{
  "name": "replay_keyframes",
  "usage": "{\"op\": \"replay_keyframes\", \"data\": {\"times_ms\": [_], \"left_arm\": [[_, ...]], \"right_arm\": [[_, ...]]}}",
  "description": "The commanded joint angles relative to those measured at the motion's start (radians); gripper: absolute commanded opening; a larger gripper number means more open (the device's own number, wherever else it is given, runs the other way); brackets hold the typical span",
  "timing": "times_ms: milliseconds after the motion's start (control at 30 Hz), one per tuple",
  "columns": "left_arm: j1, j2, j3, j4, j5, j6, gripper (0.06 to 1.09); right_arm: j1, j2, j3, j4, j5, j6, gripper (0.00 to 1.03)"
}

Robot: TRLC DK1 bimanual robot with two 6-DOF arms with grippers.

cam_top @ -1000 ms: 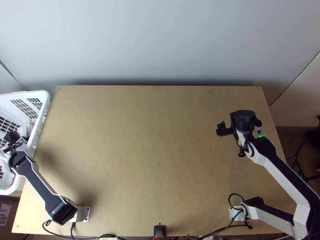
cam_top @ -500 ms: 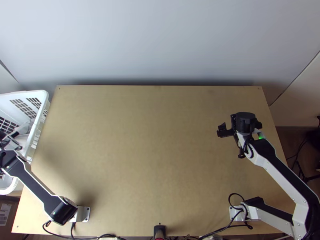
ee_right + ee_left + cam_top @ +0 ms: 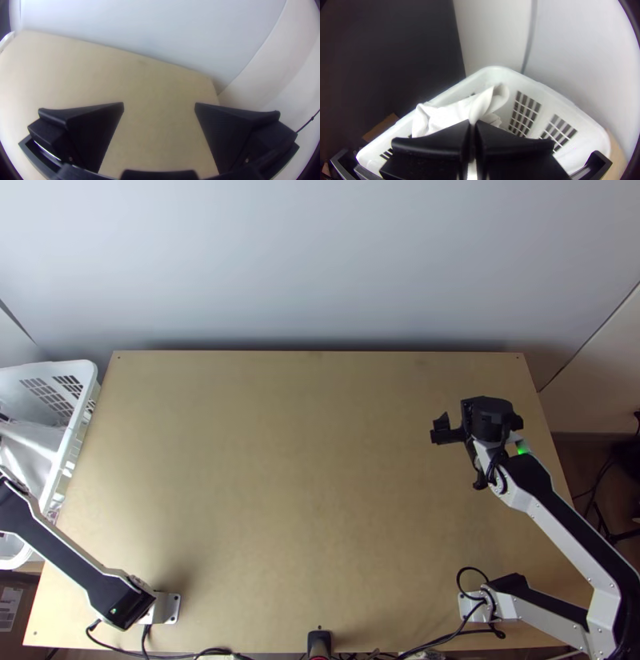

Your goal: Fold the t-shirt

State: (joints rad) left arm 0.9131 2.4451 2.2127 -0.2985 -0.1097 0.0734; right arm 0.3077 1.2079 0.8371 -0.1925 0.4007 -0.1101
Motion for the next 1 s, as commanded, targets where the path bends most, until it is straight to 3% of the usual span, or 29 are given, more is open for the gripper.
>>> {"op": "replay_keyframes", "data": {"times_ms": [0, 233, 333, 533, 667, 967], "left_arm": [[-0.151, -0.359, -0.146, -0.346, 0.137, -0.049, 0.10], [-0.453, -0.747, -0.498, -0.338, 0.140, -0.050, 0.10], [-0.884, -0.910, -0.624, -0.386, 0.139, -0.138, 0.10], [-1.178, -0.900, -0.729, -0.335, 0.123, -0.245, 0.09], [-1.370, -0.868, -0.798, -0.257, 0.042, -0.271, 0.10], [-1.606, -0.621, -0.642, -0.195, 0.010, -0.388, 0.09]], "right_arm": [[0.033, -0.007, -0.003, 0.004, 0.000, 0.063, 0.99], [0.062, -0.057, -0.179, 0.130, 0.000, 0.107, 0.99], [0.050, -0.088, -0.291, 0.214, -0.002, 0.170, 0.96], [0.044, -0.102, -0.380, 0.242, -0.002, 0.216, 0.96], [0.002, -0.123, -0.432, 0.284, -0.003, 0.221, 0.96], [-0.012, -0.176, -0.506, 0.298, -0.005, 0.265, 0.96]]}}
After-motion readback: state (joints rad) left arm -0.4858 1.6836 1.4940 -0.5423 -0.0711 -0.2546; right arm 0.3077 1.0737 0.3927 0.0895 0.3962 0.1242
